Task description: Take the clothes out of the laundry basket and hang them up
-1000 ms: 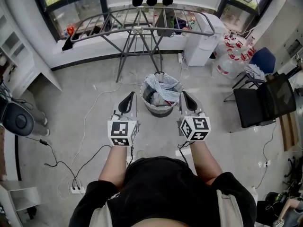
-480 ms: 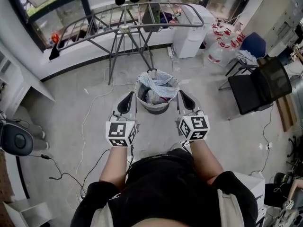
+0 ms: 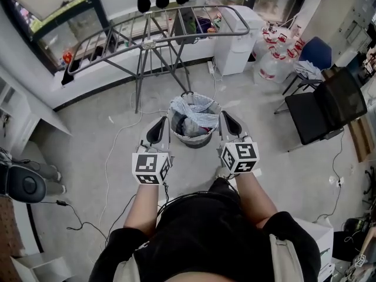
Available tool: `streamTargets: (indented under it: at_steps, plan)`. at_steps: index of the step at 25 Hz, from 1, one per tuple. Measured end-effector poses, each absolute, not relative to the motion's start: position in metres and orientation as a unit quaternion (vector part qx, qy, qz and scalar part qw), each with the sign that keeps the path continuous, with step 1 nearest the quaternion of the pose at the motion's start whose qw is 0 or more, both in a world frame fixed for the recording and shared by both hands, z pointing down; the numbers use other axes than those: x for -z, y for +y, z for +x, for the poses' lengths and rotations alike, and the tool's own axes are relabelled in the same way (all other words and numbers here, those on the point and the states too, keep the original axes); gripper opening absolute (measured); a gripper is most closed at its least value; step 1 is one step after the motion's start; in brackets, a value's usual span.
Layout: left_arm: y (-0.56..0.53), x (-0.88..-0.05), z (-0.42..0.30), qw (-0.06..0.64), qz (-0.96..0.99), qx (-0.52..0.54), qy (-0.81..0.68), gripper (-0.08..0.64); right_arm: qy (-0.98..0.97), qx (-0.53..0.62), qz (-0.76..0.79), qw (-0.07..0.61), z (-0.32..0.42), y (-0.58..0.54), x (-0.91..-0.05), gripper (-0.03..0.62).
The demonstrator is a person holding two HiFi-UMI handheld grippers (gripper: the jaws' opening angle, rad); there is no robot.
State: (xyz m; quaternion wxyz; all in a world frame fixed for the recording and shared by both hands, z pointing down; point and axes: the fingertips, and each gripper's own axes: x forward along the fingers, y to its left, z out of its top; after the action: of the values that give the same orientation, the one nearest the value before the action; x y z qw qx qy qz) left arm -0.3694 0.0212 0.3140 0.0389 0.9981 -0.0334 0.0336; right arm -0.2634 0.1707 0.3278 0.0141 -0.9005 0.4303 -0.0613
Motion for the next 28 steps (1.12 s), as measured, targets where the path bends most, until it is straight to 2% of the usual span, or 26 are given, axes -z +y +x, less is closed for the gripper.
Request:
streamTargets:
  at_steps: [19, 28]
  plan:
    - [0.109, -0.279, -0.128, 0.026, 0.998, -0.021, -0.055, 0.008, 0.494, 0.054, -0.867, 0.033, -0.044, 0.231, -0.318, 0.014]
    - [0.124, -0.295, -0.076, 0.035, 0.996, -0.043, -0.066, 0.008, 0.509, 0.074, -0.857, 0.029, 0.01, 0.237, -0.325, 0.014]
